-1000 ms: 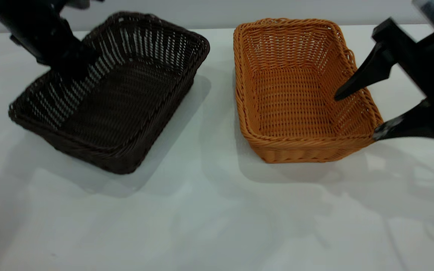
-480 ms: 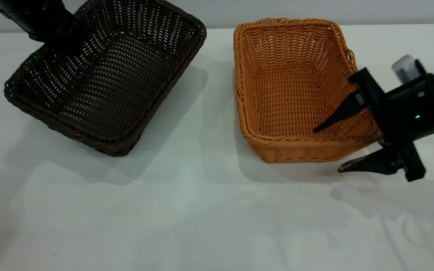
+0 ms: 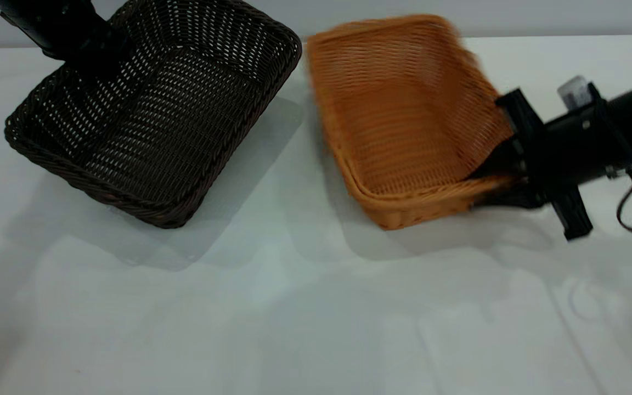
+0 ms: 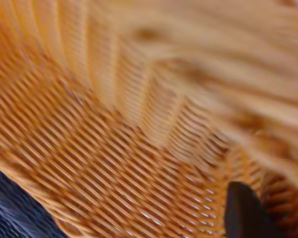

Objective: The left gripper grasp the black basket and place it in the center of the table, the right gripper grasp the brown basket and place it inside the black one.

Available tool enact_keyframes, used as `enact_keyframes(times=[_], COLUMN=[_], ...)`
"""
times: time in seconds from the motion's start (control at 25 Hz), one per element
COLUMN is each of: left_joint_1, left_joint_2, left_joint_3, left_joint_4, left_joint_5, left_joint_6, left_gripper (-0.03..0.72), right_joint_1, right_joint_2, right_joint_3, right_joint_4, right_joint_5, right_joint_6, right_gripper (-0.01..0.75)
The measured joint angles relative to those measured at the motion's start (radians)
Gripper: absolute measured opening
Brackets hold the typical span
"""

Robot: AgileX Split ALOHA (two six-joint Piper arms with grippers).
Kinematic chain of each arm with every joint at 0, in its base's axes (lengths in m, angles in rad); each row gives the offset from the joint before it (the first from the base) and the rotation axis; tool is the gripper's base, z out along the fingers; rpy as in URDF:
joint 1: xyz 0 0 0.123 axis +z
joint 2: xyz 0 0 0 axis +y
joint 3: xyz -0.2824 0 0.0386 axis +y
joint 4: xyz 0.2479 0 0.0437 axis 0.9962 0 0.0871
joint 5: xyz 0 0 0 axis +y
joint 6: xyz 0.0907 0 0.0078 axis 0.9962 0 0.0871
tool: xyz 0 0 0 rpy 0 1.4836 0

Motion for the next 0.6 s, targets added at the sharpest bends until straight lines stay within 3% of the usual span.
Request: enact_keyframes(times=[0.2, 0.36, 0.6], left_joint_1=[0.001, -0.01, -0.12], left_joint_2=[-0.005, -0.006, -0.007], left_joint_3=[0.0, -0.001, -0.006], left_joint_4=[-0.002, -0.009, -0.009], left_joint_5=[-0.002, 0.028, 0.089], left_joint_6=[0.04, 0.121, 0.405], left_gripper=[0.081, 0.081, 0.081], right_joint_1=[-0.117, -0.248, -0.354], right_joint_2=[0.013, 0.015, 0.015], right_joint_3=[-0.082, -0.16, -0.282], right_joint_4=[-0.034, -0.052, -0.219], right_joint_5=[0.014, 0.099, 0.258], right_joint_6=[-0.006, -0.016, 0.046], right_gripper=[0.082, 0.082, 0.082])
